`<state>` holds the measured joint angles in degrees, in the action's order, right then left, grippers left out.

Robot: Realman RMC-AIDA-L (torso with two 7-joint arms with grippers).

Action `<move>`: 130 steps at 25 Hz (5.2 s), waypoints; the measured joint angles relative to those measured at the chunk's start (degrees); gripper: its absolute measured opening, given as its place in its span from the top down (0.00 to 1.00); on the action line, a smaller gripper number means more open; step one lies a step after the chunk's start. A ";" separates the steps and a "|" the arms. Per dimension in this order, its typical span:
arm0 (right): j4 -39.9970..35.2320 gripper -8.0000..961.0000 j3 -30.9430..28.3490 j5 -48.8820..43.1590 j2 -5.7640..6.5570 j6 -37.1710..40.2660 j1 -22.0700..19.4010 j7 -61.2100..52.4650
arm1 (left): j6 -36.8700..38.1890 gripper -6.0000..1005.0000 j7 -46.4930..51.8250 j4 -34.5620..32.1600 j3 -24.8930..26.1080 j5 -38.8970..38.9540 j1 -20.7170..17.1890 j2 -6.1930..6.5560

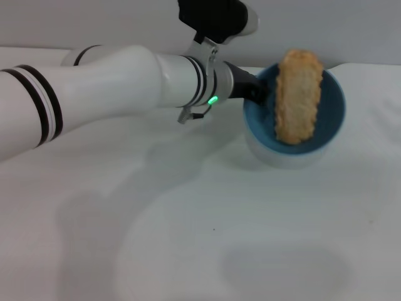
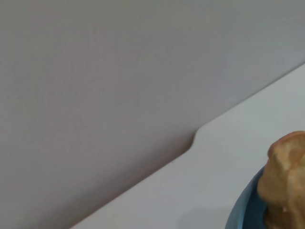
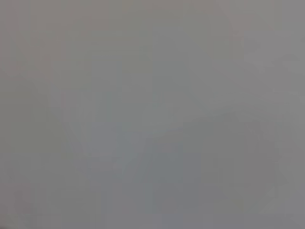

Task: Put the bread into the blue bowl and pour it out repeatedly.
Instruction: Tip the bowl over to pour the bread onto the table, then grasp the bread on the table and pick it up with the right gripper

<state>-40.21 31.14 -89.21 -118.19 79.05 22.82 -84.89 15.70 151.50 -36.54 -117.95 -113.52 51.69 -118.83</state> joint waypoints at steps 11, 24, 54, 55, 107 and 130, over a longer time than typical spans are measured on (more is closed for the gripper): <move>4.55 0.47 -9.24 -4.51 0.30 -5.41 -6.01 10.57 | -6.15 1.00 -0.53 1.54 -0.42 -0.52 2.91 0.03; 19.40 0.46 -12.48 8.68 -0.44 -4.34 -10.99 40.49 | -19.86 1.00 -0.64 0.97 -11.44 -0.56 5.44 -0.24; 15.26 0.43 -11.34 -19.85 0.73 -1.20 -5.67 -6.75 | -20.81 1.00 0.86 0.92 -9.91 0.29 4.06 -0.14; 14.75 0.43 -11.14 -21.91 0.92 0.43 -5.18 -9.11 | -20.74 1.00 0.87 0.95 -9.47 0.30 3.83 -0.12; 21.12 0.35 9.83 -42.11 0.54 -5.72 7.14 -39.35 | -19.64 1.00 0.99 1.80 -6.30 0.32 1.01 -0.17; -2.70 0.80 8.39 -27.93 0.42 8.56 4.47 -33.04 | -15.30 1.00 0.99 2.31 -5.96 0.31 1.44 0.05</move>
<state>-42.92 39.53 -117.14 -117.77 87.61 27.29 -117.93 0.40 152.49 -34.22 -123.91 -113.21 53.14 -118.77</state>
